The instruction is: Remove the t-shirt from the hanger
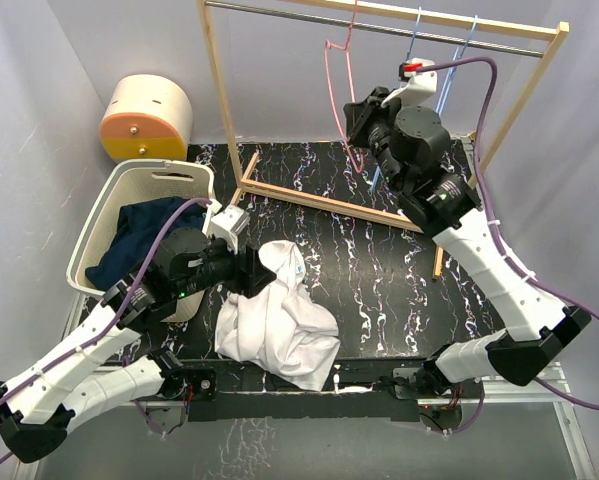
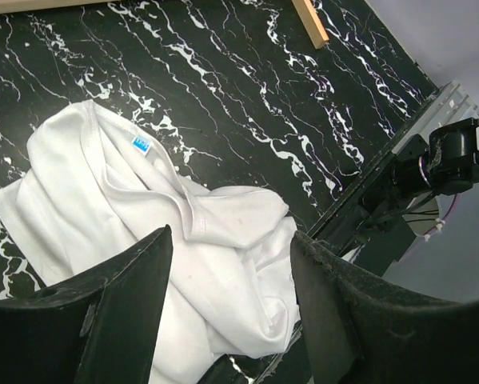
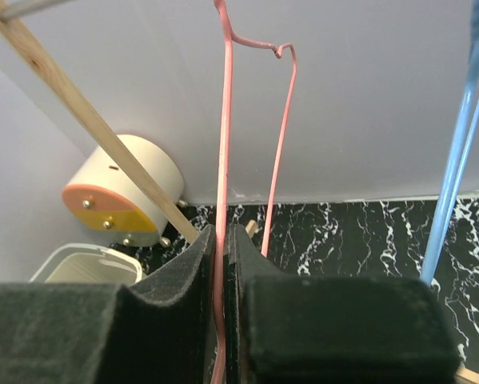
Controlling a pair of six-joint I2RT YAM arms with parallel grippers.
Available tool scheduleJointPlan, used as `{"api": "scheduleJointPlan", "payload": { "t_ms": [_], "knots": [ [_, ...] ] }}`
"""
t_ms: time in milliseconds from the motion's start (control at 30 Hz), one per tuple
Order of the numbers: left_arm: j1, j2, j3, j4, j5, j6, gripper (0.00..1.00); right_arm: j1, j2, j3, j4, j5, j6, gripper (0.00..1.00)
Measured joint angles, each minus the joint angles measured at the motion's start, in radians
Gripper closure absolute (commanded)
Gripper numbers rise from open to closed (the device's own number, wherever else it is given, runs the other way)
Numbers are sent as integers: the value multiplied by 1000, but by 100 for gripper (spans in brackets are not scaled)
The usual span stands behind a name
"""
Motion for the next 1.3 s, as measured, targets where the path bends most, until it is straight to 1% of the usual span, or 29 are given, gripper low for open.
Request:
{"api": "scheduleJointPlan", "payload": {
  "t_ms": [67,167,267,300,367,500,633,733,767,800,833,900,967,1133,1300],
  "knots": [
    [0,1,0,-11,-5,-8,40,0,5,-16,-5,-4,1,84],
    [0,4,0,-33,-13,-20,39,0,-12,-50,-12,-37,3,69],
    [0,13,0,-52,-19,-31,38,0,-73,-107,-23,-105,5,46],
    [0,17,0,-56,-21,-34,38,0,-103,-126,-29,-135,4,36],
    [0,25,-3,-59,-23,-42,37,0,-171,-154,-55,-209,3,23],
    [0,45,-21,-57,-24,-60,35,-1,-323,-210,-106,-389,0,9],
    [0,77,-66,-40,-22,-106,35,-1,-467,-269,-190,-582,-3,4],
    [-4,106,-151,-12,-8,-170,33,-1,-569,-328,-276,-694,-3,3],
    [-9,114,-175,-4,-8,-188,30,-1,-602,-345,-308,-721,-3,3],
    [-22,122,-205,3,-13,-212,23,-1,-631,-360,-334,-740,-3,3],
    [-41,127,-230,8,-24,-233,18,-1,-658,-373,-362,-752,-3,3],
    [-96,138,-264,12,-62,-272,12,-1,-704,-401,-404,-763,0,3],
    [-154,160,-274,16,-114,-309,4,-1,-742,-427,-435,-761,2,3],
    [-267,235,-289,75,-276,-382,3,-1,-785,-468,-469,-742,3,2],
    [-298,325,-315,111,-406,-447,3,-1,-796,-506,-481,-718,4,2]
  ]
}}
